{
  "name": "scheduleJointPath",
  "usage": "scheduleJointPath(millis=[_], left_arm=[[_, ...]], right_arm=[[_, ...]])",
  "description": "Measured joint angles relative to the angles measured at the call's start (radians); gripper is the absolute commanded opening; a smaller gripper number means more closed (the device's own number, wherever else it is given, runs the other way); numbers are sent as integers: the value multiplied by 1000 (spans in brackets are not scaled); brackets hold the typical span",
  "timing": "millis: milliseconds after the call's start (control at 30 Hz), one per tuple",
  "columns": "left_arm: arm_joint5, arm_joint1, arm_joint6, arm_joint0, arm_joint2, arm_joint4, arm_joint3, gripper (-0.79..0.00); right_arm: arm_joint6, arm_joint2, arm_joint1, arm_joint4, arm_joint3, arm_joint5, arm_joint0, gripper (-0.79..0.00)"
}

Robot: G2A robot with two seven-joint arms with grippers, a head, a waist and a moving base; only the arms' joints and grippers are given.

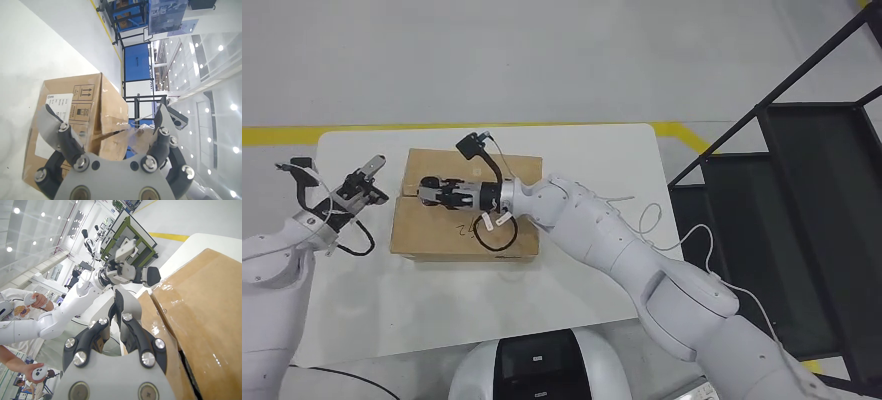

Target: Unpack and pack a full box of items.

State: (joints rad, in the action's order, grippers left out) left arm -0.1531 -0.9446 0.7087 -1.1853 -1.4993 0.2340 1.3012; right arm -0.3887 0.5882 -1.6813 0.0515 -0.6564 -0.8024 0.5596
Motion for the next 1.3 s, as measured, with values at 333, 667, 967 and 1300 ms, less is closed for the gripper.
scheduleJointPath(millis=[333, 667, 967, 1300], left_arm=[[84, -23, 125, 89, 99, 98, -119, 0], [94, -58, 226, 175, 235, 139, -166, 0], [2, -47, 121, 195, 141, 165, -255, 0], [-4, -8, 78, 42, -56, 218, -124, 0]], right_arm=[[-34, 72, 37, 8, -84, -46, 52, -785], [-186, 211, 135, 50, -328, 58, 197, -785], [-260, 300, 187, 90, -540, 166, 313, -785], [-268, 308, 197, 103, -545, 188, 331, -785]])
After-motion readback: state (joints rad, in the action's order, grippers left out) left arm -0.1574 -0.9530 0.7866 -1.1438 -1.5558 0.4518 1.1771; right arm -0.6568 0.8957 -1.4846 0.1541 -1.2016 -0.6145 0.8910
